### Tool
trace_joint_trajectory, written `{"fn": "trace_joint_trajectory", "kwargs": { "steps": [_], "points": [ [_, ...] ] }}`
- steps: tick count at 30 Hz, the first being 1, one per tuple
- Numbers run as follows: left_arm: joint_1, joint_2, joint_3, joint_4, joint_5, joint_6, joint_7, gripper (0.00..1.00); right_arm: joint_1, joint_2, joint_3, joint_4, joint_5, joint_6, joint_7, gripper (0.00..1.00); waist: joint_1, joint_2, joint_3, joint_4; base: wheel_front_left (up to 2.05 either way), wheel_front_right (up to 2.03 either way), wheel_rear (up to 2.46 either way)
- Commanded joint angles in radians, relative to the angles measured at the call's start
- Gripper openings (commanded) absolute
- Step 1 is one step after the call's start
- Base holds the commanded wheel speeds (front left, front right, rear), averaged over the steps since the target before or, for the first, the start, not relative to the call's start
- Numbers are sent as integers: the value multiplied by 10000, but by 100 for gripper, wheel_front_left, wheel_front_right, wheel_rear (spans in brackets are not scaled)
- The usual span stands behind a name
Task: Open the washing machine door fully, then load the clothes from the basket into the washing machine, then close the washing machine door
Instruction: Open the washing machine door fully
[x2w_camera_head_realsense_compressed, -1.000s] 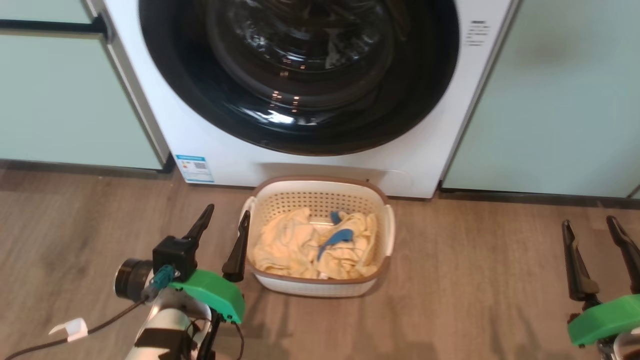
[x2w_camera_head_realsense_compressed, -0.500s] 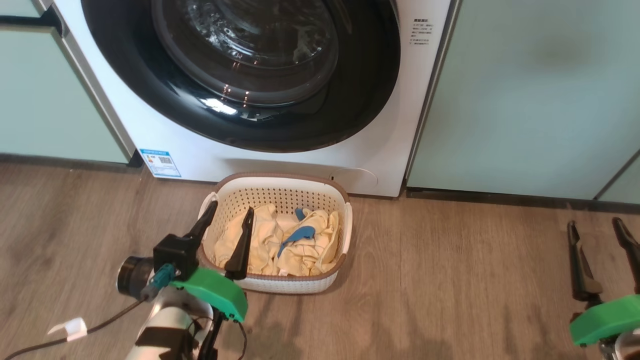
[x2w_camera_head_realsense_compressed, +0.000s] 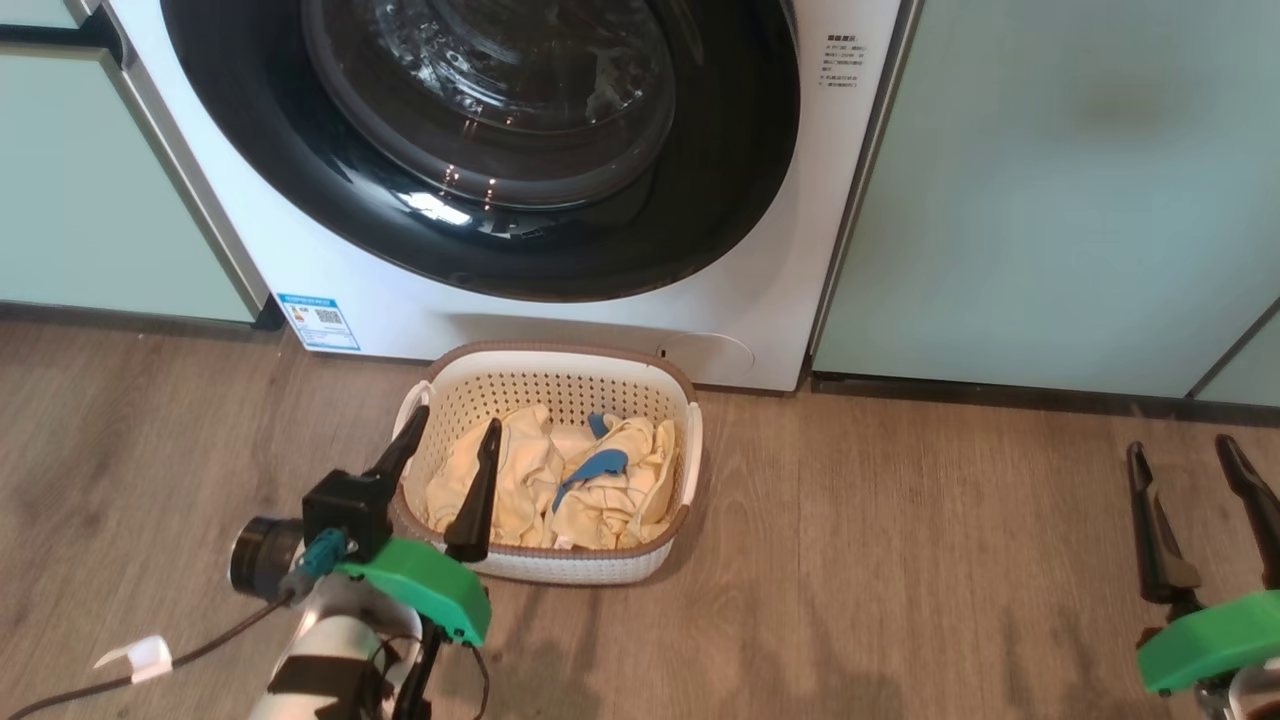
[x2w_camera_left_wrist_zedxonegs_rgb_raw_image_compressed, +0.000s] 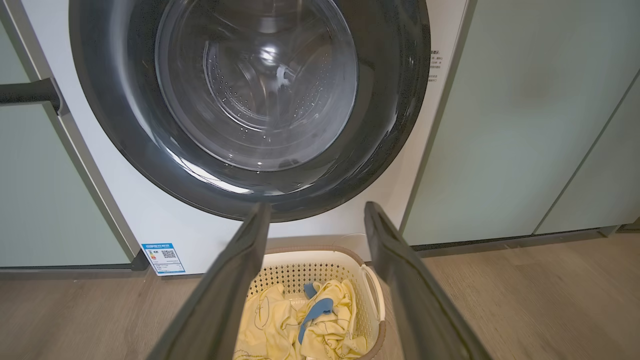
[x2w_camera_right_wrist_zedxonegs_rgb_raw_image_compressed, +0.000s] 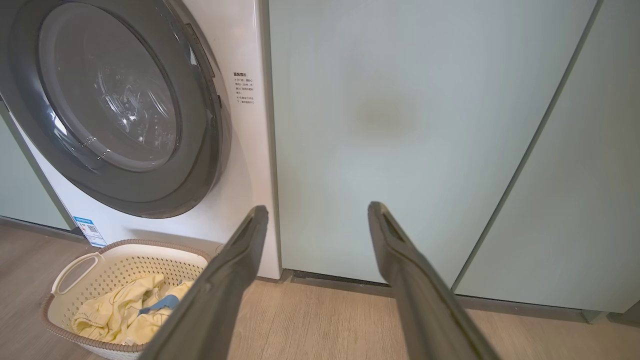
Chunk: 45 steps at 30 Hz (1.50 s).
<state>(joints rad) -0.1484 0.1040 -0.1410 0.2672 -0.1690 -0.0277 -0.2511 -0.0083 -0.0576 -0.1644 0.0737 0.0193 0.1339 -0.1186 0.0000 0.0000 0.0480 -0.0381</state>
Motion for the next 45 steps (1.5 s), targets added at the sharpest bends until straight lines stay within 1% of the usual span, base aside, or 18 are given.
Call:
{"fn": "trace_joint_trajectory", "kwargs": {
  "steps": [1,13,21,22,23,24,29,31,33,35,39,40,45],
  "points": [
    [-482,204,337,-234,-39,88,-107,100,-492,-85,143,-350,69,-32,-72,100,0,0,20,-1,0,0,0],
    [-593,246,311,-131,-79,191,-107,100,-577,-158,127,-242,255,-32,-43,100,0,0,190,32,0,0,0],
    [-812,292,260,-215,-86,214,-107,100,-901,-271,52,-170,416,-32,-112,100,0,0,591,104,0,0,0],
    [-850,294,250,-233,-85,216,-107,100,-961,-277,12,-147,463,-32,-120,65,0,0,657,126,0,0,0],
    [-893,298,236,-250,-77,217,-107,100,-1029,-279,-22,-121,542,-32,-126,20,0,0,732,151,0,0,0],
    [-943,299,216,-269,-70,213,-107,100,-1104,-303,-50,-97,589,-32,-141,0,0,0,813,177,0,0,0],
    [-1212,262,91,-302,-72,175,-105,100,-1541,-409,-230,154,970,-32,-157,0,0,0,1186,340,0,0,0],
    [-1328,239,39,-337,-61,171,-105,100,-1784,-403,-354,317,1370,-32,-148,0,0,0,1350,415,0,0,0],
    [-1434,220,1,-358,-54,170,-106,100,-2077,-334,-468,510,2135,-32,-57,0,0,0,1487,486,0,0,0],
    [-1535,196,-31,-369,-58,165,-106,100,-2416,-259,-600,695,3159,-32,98,0,0,0,1622,563,0,0,0],
    [-1806,92,-167,-322,-68,130,-106,100,-3117,-438,-855,1050,4765,-32,467,0,0,0,1889,804,0,0,0],
    [-1975,24,-255,-286,-56,115,-106,100,-3510,-522,-915,1224,5609,-32,716,0,0,0,2002,913,0,0,0],
    [-2296,-113,-448,-291,-11,82,-106,100,-4785,-495,-1188,1705,8443,-32,1756,0,0,0,2294,1130,0,0,0]
  ]
}}
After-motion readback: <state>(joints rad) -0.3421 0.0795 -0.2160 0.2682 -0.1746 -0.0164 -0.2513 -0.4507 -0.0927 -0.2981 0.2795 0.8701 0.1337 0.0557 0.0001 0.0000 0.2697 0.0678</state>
